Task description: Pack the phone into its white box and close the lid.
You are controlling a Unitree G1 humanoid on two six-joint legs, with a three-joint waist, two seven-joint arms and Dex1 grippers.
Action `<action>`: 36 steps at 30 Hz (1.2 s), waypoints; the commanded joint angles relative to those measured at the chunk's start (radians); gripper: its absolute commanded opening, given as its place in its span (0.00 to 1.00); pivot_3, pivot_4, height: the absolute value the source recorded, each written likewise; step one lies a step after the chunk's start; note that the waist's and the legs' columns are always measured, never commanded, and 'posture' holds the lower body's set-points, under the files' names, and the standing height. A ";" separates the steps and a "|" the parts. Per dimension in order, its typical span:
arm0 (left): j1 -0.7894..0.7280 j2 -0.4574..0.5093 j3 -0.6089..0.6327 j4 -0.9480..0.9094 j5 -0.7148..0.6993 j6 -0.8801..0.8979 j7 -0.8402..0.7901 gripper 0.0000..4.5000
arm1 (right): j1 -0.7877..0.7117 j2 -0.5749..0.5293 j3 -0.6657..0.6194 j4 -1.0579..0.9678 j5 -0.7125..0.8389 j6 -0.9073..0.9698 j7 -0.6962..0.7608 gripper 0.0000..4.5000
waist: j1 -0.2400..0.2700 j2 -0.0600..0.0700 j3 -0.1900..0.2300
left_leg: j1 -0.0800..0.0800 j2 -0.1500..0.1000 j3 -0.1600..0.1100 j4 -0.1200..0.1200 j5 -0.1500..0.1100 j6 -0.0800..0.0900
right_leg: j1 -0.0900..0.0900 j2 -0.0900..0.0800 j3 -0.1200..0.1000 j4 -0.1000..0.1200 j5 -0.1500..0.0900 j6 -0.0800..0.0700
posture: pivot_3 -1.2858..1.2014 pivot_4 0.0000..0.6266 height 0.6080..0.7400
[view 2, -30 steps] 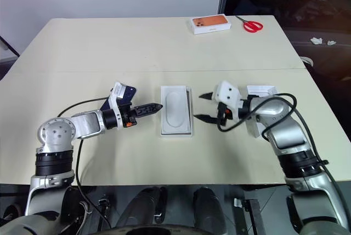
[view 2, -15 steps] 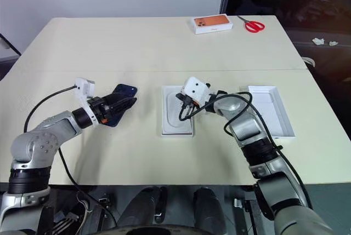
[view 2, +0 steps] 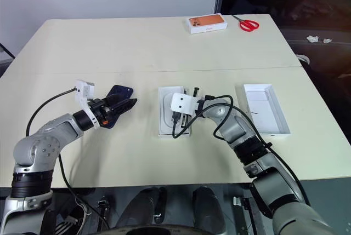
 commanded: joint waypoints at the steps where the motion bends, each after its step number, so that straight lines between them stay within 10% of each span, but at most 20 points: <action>1: 0.001 0.005 0.023 -0.033 -0.003 -0.015 -0.002 0.98 | 0.021 -0.028 -0.001 -0.024 -0.009 -0.016 0.035 0.01 | 0.001 0.000 0.000 | 0.000 0.000 0.000 0.000 0.000 0.000 | 0.000 0.000 0.000 0.000 0.000 0.000 | 0.52 0.24 1.00; 20: -0.010 0.023 0.018 -0.010 0.021 -0.016 0.001 0.98 | 0.017 0.025 -0.045 -0.059 0.011 0.010 0.020 0.01 | -0.001 0.000 0.000 | 0.000 0.000 0.000 0.000 0.000 0.000 | 0.000 0.000 0.000 0.000 0.000 0.000 | 0.52 0.24 1.00; 36: -0.100 0.303 0.046 0.342 0.123 0.016 -0.140 0.98 | -0.120 0.253 -0.011 -0.108 0.099 0.240 0.005 0.01 | -0.006 0.000 0.000 | 0.000 0.001 0.000 -0.002 -0.002 0.004 | -0.002 0.001 0.000 0.001 0.000 0.000 | 0.52 0.24 1.00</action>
